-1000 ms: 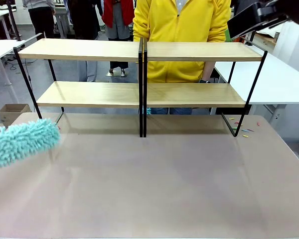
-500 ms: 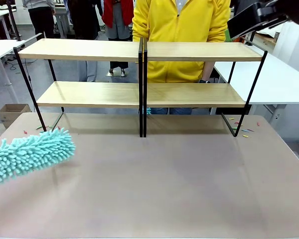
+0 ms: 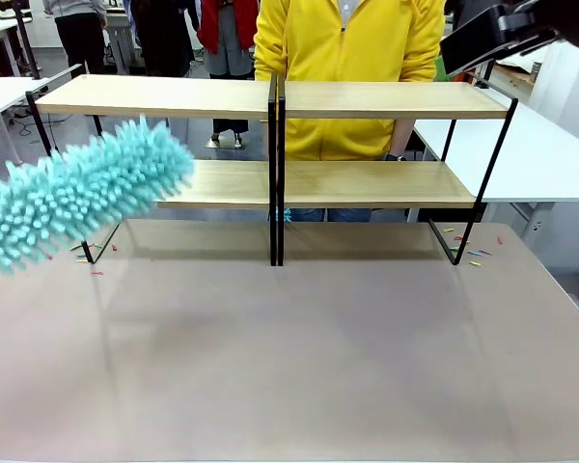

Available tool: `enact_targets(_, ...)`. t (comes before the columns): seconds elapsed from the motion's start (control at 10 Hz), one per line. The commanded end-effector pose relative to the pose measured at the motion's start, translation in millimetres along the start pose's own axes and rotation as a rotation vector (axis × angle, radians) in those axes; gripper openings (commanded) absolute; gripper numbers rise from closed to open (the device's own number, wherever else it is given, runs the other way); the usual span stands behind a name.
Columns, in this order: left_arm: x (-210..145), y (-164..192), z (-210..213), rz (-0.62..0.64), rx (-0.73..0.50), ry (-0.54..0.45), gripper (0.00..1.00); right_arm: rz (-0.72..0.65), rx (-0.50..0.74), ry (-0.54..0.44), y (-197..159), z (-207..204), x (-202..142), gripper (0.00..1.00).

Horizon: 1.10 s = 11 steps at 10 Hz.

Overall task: Clean the shelves.
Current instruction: Clean another randomly selected level of the Shelf with the Duster.

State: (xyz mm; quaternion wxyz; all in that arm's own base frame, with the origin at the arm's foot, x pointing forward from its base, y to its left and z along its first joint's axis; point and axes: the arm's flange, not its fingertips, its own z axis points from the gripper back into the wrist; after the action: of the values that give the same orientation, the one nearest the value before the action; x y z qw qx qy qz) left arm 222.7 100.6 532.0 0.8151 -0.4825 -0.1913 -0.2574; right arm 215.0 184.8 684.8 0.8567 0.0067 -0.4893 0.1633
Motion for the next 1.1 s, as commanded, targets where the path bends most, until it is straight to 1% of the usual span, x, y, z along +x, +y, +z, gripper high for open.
enact_targets(0.0,24,2,11,-0.05,-0.032,-0.232,0.12,-0.005,-0.004,-0.001,-1,-1,0,1.0)
enact_targets(0.1,31,2,22,-0.023,0.009,-0.354,0.12,-0.005,-0.004,-0.001,-1,-1,0,1.0)
enact_targets(0.2,34,6,35,0.05,0.09,-0.416,0.12,-0.005,-0.004,-0.001,-1,-1,0,1.0)
enact_targets(0.3,25,1,21,-0.006,-0.02,-0.244,0.12,-0.005,-0.004,-0.001,-1,-1,0,1.0)
enact_targets(1.0,25,1,21,-0.006,-0.02,-0.244,0.12,-0.005,-0.004,-0.001,-1,-1,0,1.0)
